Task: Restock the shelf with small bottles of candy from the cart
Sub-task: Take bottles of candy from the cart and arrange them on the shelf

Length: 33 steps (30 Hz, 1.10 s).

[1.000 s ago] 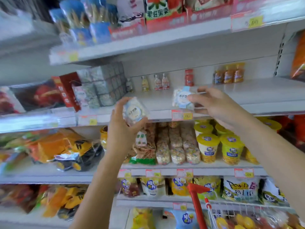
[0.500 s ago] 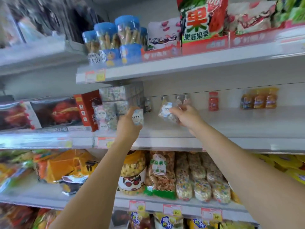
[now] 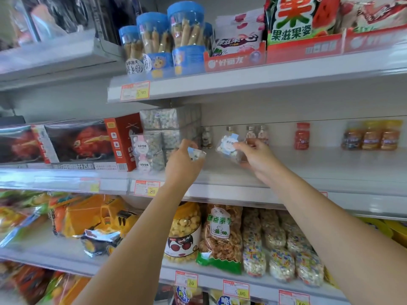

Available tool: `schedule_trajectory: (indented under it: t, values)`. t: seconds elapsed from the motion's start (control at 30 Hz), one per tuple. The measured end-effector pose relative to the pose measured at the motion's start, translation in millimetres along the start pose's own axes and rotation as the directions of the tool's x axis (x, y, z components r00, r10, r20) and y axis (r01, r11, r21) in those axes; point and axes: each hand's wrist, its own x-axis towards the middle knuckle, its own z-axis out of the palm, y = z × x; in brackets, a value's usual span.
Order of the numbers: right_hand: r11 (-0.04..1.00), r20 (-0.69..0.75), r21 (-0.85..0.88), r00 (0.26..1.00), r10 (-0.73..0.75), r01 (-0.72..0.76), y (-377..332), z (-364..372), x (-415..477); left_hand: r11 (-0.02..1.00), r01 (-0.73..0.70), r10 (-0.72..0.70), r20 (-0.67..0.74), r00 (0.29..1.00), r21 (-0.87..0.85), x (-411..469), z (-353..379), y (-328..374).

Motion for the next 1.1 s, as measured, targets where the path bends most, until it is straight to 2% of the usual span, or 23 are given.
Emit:
schedule_trajectory:
  t: [0.17, 0.23, 0.27, 0.4, 0.47, 0.63, 0.73, 0.83, 0.9, 1.03, 1.1]
  values:
    - [0.994, 0.017, 0.099, 0.999, 0.043, -0.044, -3, -2, 1, 0.989, -0.050, 0.032, -0.127, 0.991, -0.141, -4, 8, -14]
    - [0.994, 0.031, 0.106, 0.999, 0.032, -0.035, -3, 3, 1, 0.982, -0.030, 0.001, -0.154, 0.988, -0.189, -6, 9, -17]
    - [0.994, 0.042, 0.104, 0.999, 0.016, -0.021, -4, 7, 0, 0.984, 0.004, -0.034, -0.167, 0.985, -0.176, -5, 9, -18]
    - [0.997, 0.124, 0.041, 0.990, -0.069, 0.064, -3, 40, -3, 0.989, 0.134, -0.117, -0.211, 0.970, 0.066, -2, 3, -27]
    - [0.992, 0.150, 0.006, 0.981, -0.124, 0.124, -2, 60, -3, 0.982, 0.158, -0.131, -0.237, 0.963, 0.099, -3, -2, -34]
    - [0.956, 0.066, 0.079, 0.955, -0.288, 0.283, -4, 105, -4, 0.961, 0.200, -0.118, -0.372, 0.921, 0.192, -8, -3, -42]
    - [0.934, 0.067, 0.138, 0.937, -0.342, 0.330, -1, 118, -3, 0.977, 0.192, -0.133, -0.434, 0.891, 0.094, -12, 1, -49]
    - [0.914, 0.098, 0.107, 0.910, -0.402, 0.392, 8, 120, -4, 0.996, 0.085, -0.060, -0.494, 0.868, 0.028, -16, -5, -51]
    - [0.905, 0.139, 0.104, 0.895, -0.424, 0.413, 15, 120, -3, 0.994, 0.063, -0.100, -0.507, 0.856, -0.089, -12, -17, -57]
    - [0.916, 0.214, -0.029, 0.897, -0.386, 0.401, 20, 126, 4, 0.923, 0.049, -0.208, -0.386, 0.899, -0.382, 2, -39, -88]
    - [0.906, 0.249, -0.121, 0.896, -0.367, 0.405, 21, 129, 7, 0.920, 0.108, -0.240, -0.324, 0.915, -0.377, 4, -45, -95]
